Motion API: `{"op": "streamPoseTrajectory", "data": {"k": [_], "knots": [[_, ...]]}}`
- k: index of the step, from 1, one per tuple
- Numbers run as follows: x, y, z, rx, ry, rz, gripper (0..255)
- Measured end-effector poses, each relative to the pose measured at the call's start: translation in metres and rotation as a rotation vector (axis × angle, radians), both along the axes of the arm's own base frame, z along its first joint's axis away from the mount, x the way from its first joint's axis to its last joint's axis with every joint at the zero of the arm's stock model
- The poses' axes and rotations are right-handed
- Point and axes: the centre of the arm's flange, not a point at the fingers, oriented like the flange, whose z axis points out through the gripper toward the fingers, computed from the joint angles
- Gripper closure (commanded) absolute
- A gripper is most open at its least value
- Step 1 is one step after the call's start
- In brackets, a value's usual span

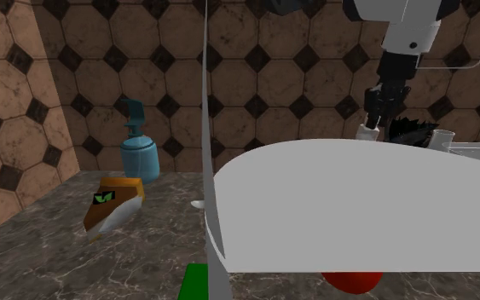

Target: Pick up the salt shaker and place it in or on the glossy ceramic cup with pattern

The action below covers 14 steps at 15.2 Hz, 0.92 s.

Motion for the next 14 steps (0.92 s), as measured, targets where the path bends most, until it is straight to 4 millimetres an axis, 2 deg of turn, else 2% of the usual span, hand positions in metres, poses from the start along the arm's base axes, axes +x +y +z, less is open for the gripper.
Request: {"op": "streamPoseTrajectory", "data": {"k": [3, 14], "knots": [[-0.006, -0.007, -0.011, 0.000, 0.000, 0.001, 255], [-0.007, -0.007, -0.069, 0.000, 0.000, 0.002, 255]]}}
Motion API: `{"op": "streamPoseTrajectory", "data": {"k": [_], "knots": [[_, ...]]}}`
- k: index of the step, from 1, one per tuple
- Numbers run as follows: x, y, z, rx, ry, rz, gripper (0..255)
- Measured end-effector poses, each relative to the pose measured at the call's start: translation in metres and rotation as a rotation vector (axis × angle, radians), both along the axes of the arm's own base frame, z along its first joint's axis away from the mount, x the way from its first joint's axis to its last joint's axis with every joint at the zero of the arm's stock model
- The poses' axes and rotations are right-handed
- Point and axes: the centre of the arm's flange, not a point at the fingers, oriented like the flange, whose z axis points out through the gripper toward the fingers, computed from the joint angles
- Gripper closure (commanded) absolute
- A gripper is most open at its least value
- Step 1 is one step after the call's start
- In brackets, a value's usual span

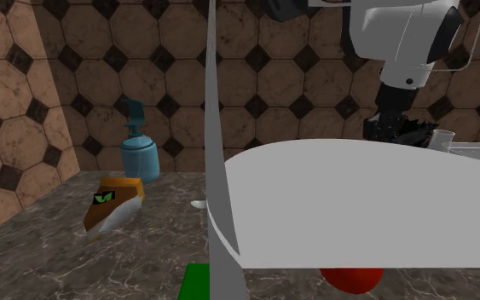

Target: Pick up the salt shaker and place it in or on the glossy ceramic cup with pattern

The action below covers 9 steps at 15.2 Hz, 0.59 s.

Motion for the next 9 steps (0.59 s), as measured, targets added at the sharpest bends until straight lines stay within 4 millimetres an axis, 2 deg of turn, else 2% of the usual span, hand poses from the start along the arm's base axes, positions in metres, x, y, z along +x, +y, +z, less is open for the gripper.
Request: {"op": "streamPoseTrajectory", "data": {"k": [6, 9], "knots": [[0.000, -0.001, -0.031, 0.000, 0.000, 0.000, 255], [0.000, 0.000, -0.037, 0.000, 0.000, 0.000, 255]]}}
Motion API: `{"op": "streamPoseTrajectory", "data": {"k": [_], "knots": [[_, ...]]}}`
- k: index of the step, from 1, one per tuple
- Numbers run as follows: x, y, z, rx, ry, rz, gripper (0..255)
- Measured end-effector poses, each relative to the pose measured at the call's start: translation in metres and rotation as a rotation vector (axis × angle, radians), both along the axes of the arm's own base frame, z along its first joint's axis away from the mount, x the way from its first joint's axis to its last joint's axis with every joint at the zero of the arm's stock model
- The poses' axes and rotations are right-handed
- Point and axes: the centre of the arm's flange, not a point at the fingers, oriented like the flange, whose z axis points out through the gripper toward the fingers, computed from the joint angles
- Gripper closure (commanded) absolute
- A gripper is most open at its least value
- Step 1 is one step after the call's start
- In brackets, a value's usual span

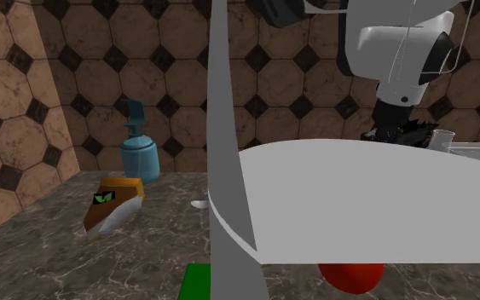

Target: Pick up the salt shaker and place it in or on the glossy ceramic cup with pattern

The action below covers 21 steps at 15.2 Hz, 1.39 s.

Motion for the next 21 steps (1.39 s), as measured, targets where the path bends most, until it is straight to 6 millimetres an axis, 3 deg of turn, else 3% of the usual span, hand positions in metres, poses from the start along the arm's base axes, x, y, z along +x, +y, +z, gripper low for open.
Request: {"op": "streamPoseTrajectory", "data": {"k": [3, 4, 10, 15, 21], "knots": [[0.000, 0.000, -0.001, 0.000, 0.000, 0.000, 255], [0.000, 0.000, -0.001, 0.000, 0.000, 0.000, 0], [0.000, 0.000, -0.001, 0.000, 0.000, 0.000, 0], [-0.006, 0.002, 0.044, -0.001, -0.001, 0.000, 0], [-0.007, 0.001, 0.049, 0.000, 0.000, 0.000, 0]]}}
